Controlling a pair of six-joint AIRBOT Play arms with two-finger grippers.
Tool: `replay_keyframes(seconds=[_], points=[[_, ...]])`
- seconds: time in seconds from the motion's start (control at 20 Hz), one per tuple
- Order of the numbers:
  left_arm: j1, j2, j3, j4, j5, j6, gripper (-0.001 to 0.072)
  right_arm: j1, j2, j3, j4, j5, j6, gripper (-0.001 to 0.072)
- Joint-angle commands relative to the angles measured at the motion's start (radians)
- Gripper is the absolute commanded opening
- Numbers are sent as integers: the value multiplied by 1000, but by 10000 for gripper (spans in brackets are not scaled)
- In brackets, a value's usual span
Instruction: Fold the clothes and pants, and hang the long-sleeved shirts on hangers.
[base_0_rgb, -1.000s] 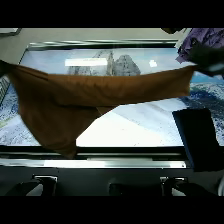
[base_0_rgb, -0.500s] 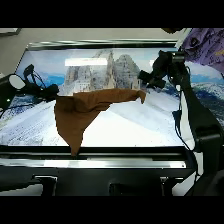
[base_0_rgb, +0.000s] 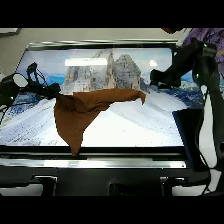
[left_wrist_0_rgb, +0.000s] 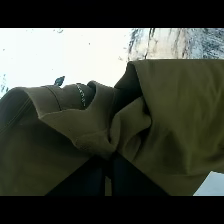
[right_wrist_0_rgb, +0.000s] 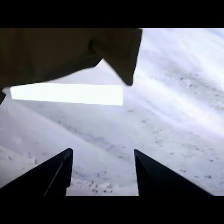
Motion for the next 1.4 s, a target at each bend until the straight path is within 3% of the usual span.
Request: replay_keyframes(seconds=[0.0,0.2,0.45,0.8,1.35], points=[[0,-3,10,0,-3,-22,16,91,147,-324,249,162,-33,454],[0,-3,10,-5,-23,-20,16,454,209,-686,310,567,66,496],[0,-3,10,-5,-30,-20,16,798,125,-751,319,853,205,496],[-1,-4,10,-4,-30,-20,17,885,58,-750,383,1098,247,494],[0,-6,10,-4,-29,-20,17,885,-98,-671,443,1161,319,473]])
